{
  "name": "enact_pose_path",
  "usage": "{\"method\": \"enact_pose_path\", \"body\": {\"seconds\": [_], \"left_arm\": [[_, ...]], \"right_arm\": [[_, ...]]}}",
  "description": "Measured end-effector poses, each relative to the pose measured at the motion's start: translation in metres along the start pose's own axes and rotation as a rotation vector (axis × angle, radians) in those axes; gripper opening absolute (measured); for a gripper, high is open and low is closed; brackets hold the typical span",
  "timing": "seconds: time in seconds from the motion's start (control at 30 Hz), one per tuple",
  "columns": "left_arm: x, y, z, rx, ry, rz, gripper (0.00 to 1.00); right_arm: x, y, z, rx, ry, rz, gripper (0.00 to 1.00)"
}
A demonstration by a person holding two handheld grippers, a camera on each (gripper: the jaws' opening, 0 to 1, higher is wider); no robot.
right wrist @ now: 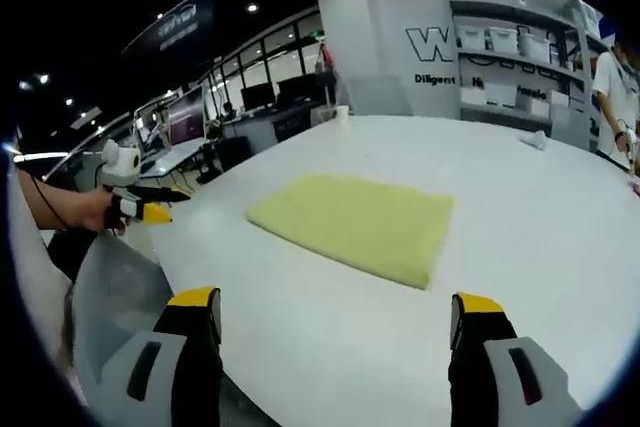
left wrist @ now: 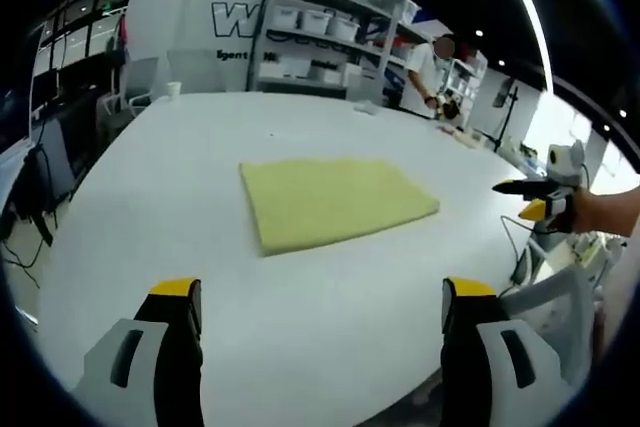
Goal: Fold the garment on the visible template until the final outline fits inside the template.
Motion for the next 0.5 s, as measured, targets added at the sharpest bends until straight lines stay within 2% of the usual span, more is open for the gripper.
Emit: {"method": "enact_pose_path", "body": {"seconds": [0.5], "left_arm": [[0.002,0.0023,0.0037,-0.001,-0.004,0.005,0.99]], "right_arm": [[0.0021,-0.0039,0.0025,0.016,0.01,0.002,0.99]]}}
Point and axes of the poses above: the point that each gripper's makers call its tool centre point, and the gripper's own axes: x roughly forward along the fingers, z roughly to its right, y roughly out of its top, the point moved 4 cm from there along -x, roughly backward along the fingers, and after that the axes turned 13 degrees about -z, right-handed, at the moved point
